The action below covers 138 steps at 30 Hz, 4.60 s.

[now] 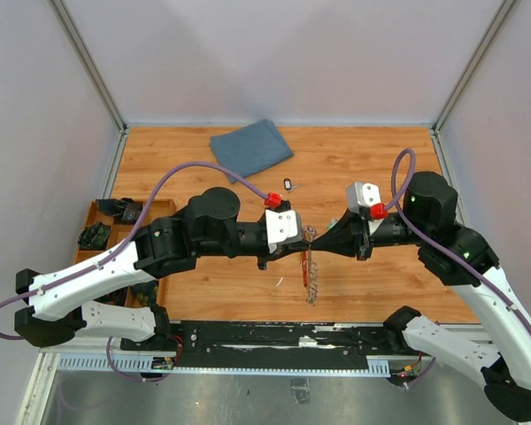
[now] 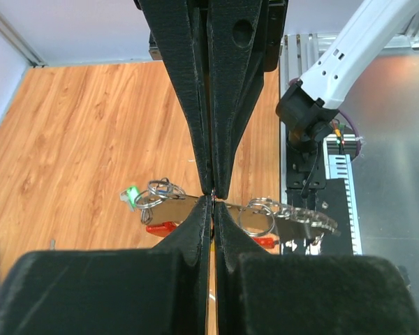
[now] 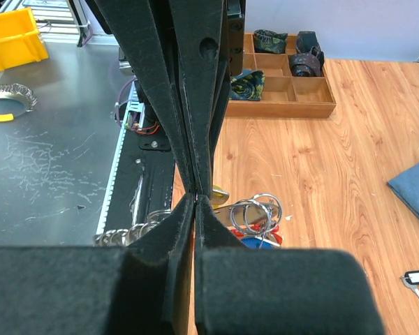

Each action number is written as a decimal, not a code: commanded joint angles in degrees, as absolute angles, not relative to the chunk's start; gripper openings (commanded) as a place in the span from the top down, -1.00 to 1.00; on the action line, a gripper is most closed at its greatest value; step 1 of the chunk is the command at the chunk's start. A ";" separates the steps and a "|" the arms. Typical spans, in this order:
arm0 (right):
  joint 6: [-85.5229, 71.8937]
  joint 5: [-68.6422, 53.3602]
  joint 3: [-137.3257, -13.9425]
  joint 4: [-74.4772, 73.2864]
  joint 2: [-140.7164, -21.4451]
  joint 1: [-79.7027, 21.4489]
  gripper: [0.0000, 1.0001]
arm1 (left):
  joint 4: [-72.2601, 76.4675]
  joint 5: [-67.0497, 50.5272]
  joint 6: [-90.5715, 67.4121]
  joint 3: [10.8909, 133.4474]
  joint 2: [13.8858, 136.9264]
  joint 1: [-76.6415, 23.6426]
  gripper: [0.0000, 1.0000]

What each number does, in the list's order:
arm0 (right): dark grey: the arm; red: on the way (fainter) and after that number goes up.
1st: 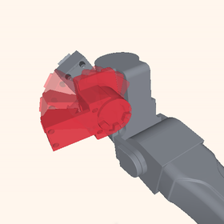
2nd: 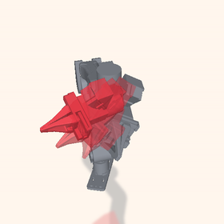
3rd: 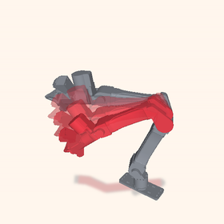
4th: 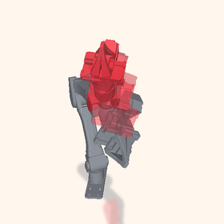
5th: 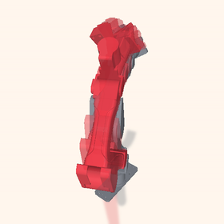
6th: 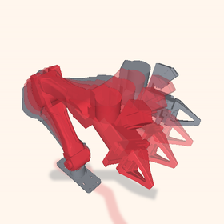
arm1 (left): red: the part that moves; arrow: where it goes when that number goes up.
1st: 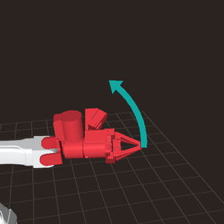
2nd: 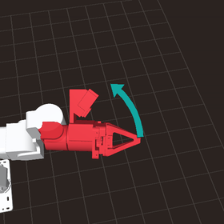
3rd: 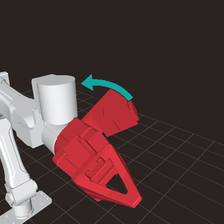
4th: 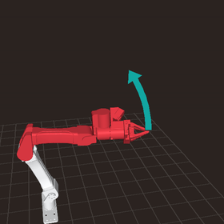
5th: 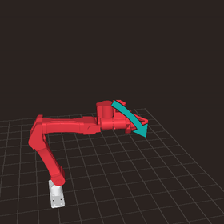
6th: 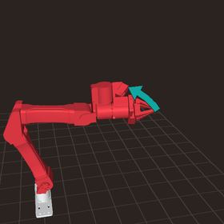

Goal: Put the keys on the keyring

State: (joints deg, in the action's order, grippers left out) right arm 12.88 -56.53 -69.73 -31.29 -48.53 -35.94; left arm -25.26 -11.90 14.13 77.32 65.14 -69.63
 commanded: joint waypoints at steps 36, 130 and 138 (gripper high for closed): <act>2.17 -55.54 -66.93 -13.78 -43.62 -36.99 1.00 | -13.12 -12.59 9.47 74.71 61.86 -70.14 0.62; 14.09 -53.05 -71.21 -33.30 -50.35 -38.41 0.99 | -26.54 -8.87 15.16 81.76 66.94 -70.16 0.99; 13.90 -50.74 -72.54 -33.22 -48.62 -38.39 0.99 | -22.64 -7.46 12.64 78.34 63.75 -70.14 0.46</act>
State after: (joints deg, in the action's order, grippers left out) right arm 14.35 -51.70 -71.59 -34.96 -49.84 -37.52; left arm -27.57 -8.01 14.22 79.59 66.46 -69.63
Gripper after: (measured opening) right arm 0.014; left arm 0.219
